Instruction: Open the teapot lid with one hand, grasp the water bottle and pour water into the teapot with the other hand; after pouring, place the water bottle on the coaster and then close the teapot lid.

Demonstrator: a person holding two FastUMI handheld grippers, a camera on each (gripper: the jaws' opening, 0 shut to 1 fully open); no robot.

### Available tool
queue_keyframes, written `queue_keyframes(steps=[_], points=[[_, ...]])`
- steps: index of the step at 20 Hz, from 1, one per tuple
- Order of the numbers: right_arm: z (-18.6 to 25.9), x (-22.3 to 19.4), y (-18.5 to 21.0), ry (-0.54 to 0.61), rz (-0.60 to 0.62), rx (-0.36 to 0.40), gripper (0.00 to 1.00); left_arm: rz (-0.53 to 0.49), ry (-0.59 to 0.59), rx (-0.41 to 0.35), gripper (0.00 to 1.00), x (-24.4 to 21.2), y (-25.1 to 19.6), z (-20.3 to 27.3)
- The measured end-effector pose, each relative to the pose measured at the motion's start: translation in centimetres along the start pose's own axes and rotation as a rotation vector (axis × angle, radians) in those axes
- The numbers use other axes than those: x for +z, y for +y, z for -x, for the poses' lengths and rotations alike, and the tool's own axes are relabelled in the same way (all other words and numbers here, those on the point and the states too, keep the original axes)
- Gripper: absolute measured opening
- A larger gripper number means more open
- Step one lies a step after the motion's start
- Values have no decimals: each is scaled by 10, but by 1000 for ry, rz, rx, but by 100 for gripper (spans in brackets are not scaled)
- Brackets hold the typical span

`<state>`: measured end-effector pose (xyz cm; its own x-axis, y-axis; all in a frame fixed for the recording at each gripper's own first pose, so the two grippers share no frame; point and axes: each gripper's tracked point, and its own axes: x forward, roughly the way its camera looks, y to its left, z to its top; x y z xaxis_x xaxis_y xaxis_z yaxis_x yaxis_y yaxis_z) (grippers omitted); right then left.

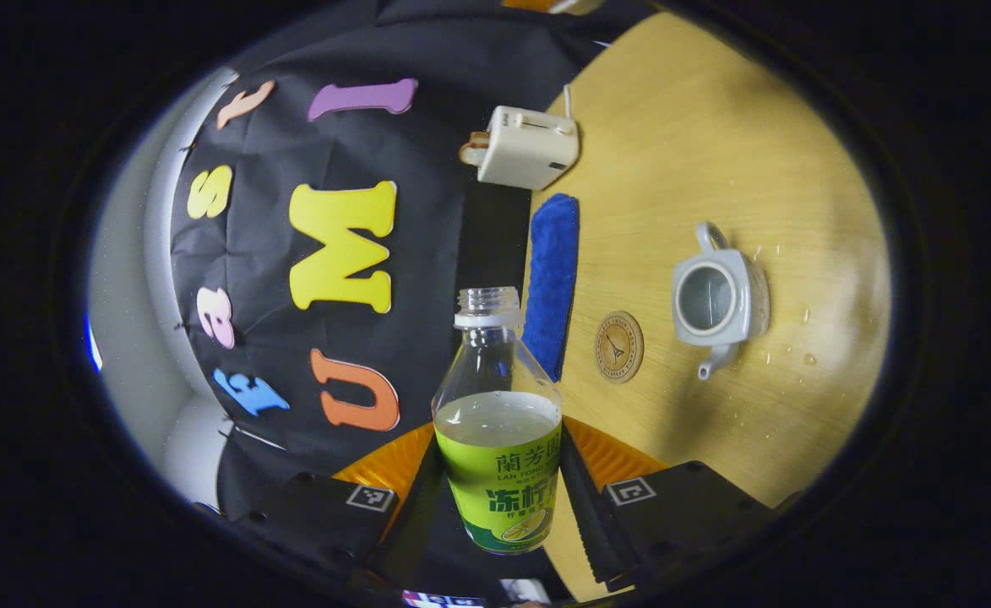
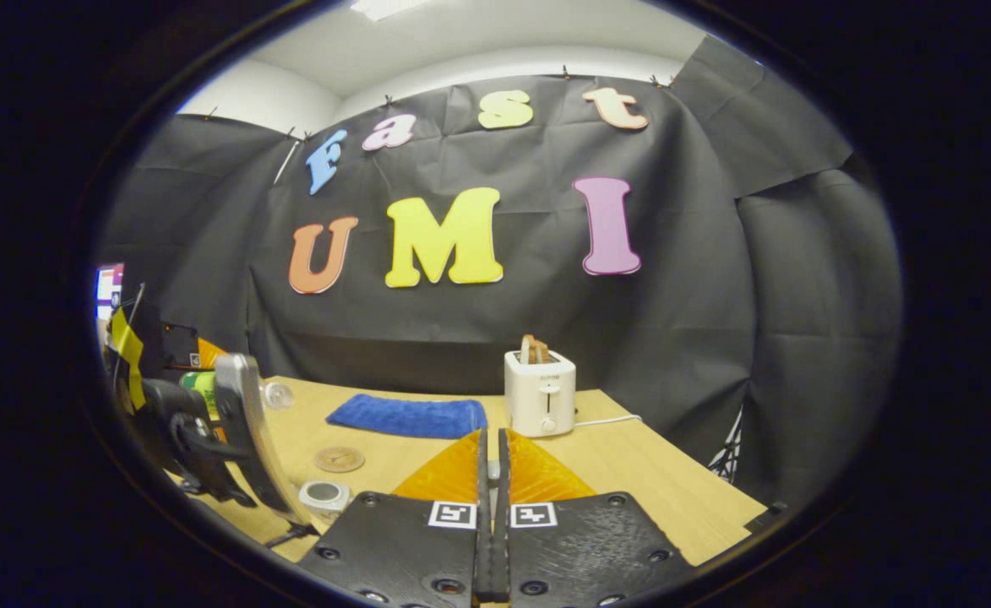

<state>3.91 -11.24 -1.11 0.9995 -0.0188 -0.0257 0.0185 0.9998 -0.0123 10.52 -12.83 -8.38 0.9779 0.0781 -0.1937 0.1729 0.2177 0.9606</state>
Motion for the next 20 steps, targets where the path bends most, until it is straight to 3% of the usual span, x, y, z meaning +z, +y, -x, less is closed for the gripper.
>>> queue_keyframes(steps=[1, 2, 3, 4, 6, 9, 12, 14, 16, 17, 20], points=[[1, 0, 1, -4, -7, 4, 0, 93, -5, 56, 72, -1, 18, 5], [0, 0, 1, -4, -10, 4, 0, 177, -15, 88, 75, 0, 31, 8], [0, -2, 3, -1, -7, 7, 0, 358, -26, 107, 79, 0, 44, 5], [0, -2, 5, 2, -2, 13, 0, 470, -30, 93, 75, -1, 46, 2], [0, 0, 6, -9, 6, 15, 0, 813, -95, 81, 75, 7, 67, -4], [-1, -2, 6, -5, -4, 14, 0, 1129, -266, 59, 76, 36, 86, -19], [-4, -5, 4, 5, -4, 9, 0, 1256, -338, 53, 77, 46, 77, -40], [-6, -9, 3, 14, -12, 9, 0, 1286, -356, 6, 78, 59, 58, -64], [-7, -12, 5, 24, -42, 18, 0, 1281, -315, -49, 78, 61, 24, -96], [-12, -18, -4, 29, -35, -16, 0, 1311, -271, -86, 79, 57, -4, -117], [-22, -38, -4, 75, -32, -36, 0, 1310, -180, -77, 80, 37, -30, -141]])
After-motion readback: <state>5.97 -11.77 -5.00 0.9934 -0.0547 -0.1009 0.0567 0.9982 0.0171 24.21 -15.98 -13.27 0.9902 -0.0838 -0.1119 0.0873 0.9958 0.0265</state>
